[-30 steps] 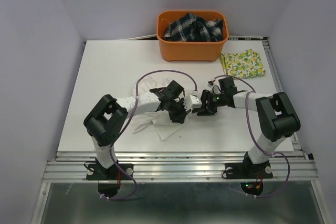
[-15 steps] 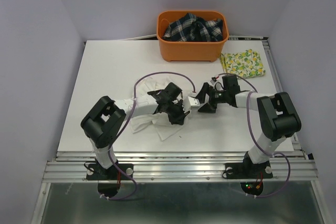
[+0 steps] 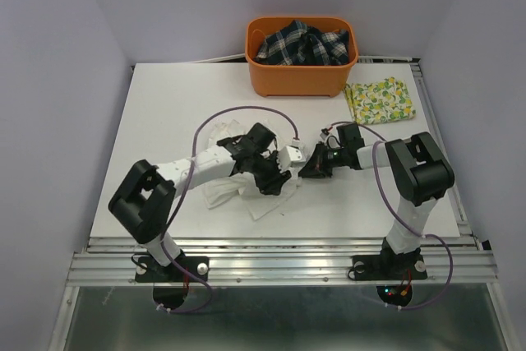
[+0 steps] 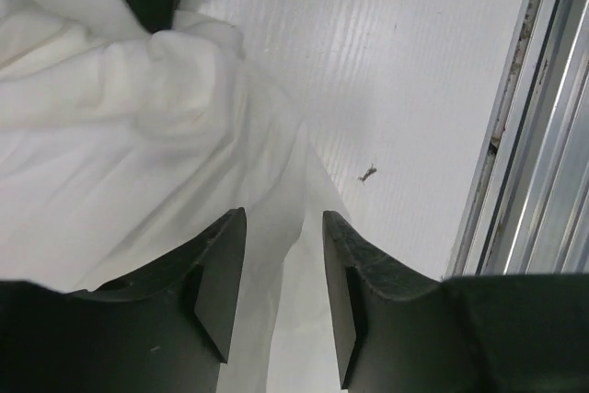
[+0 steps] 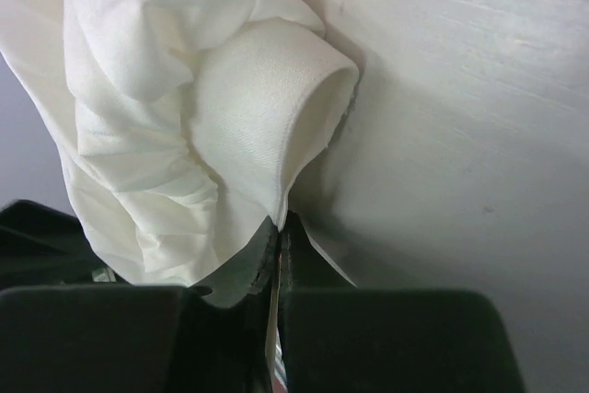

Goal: Fold and stack the skirts
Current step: Fold the skirt

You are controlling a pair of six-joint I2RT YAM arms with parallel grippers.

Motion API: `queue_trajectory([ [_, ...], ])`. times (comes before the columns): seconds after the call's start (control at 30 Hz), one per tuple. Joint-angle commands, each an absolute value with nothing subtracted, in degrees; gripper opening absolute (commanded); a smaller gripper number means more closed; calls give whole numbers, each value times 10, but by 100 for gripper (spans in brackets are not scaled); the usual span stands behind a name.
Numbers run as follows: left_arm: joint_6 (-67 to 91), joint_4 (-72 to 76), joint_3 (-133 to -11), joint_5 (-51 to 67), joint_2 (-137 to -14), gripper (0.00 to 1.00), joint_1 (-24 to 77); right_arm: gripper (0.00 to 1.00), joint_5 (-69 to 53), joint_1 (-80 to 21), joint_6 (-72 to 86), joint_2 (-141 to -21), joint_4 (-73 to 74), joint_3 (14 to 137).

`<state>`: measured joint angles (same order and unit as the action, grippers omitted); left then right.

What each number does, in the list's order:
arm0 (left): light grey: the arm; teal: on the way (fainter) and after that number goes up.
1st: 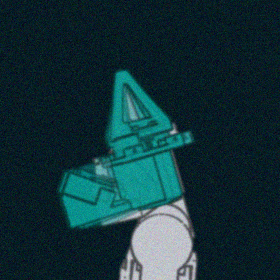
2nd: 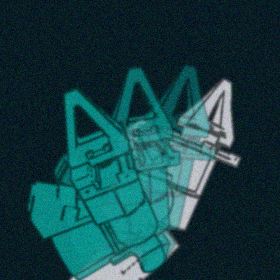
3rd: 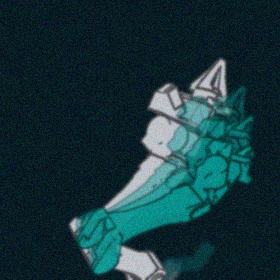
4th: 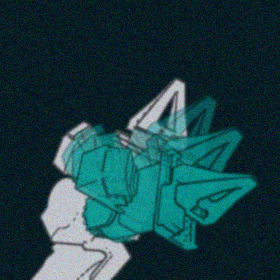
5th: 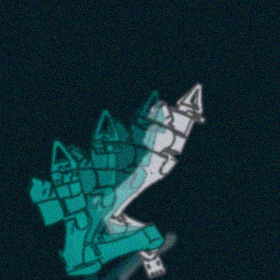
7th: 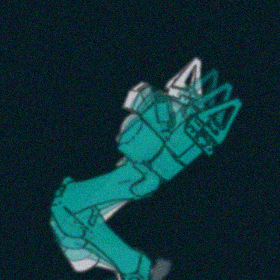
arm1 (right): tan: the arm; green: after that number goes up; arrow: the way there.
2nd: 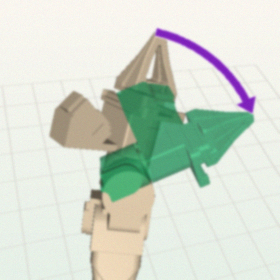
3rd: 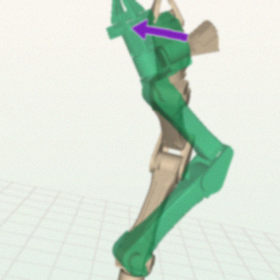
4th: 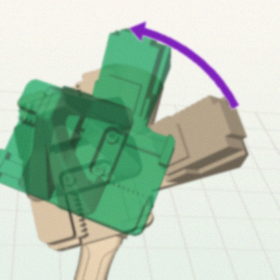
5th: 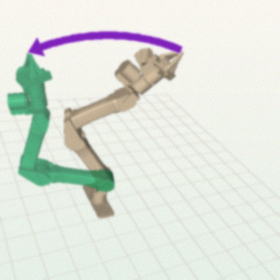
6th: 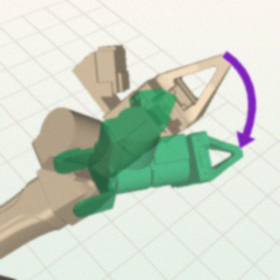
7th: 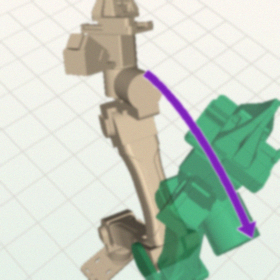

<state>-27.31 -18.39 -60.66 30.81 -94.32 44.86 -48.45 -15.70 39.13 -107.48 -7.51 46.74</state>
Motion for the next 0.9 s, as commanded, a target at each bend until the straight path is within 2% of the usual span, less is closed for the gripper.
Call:
queue_trajectory([
  [0.0, -292, -241, -614, 301, -839, 51, 377, 1, -455, -158, 337, -1056, -46, 497],
  [0.2, -353, -273, -542, 236, -807, 45, 321, 1, -435, -158, 284, -1043, 21, 505],
  [0.37, -373, -225, -472, 183, -831, 41, 277, 1, -409, -158, 225, -1038, 77, 521],
  [0.67, -394, -188, -490, 124, -922, 35, 184, 1, -385, -158, 188, -1011, 107, 495],
  [0.73, -403, -204, -509, 138, -926, 35, 158, 1, -385, -158, 188, -1003, 106, 490],
  [0.77, -417, -231, -527, 182, -914, 36, 150, 1, -388, -158, 191, -1001, 104, 489],
  [0.87, -436, -273, -548, 272, -856, 44, 142, 1, -406, -158, 206, -998, 94, 488],
])
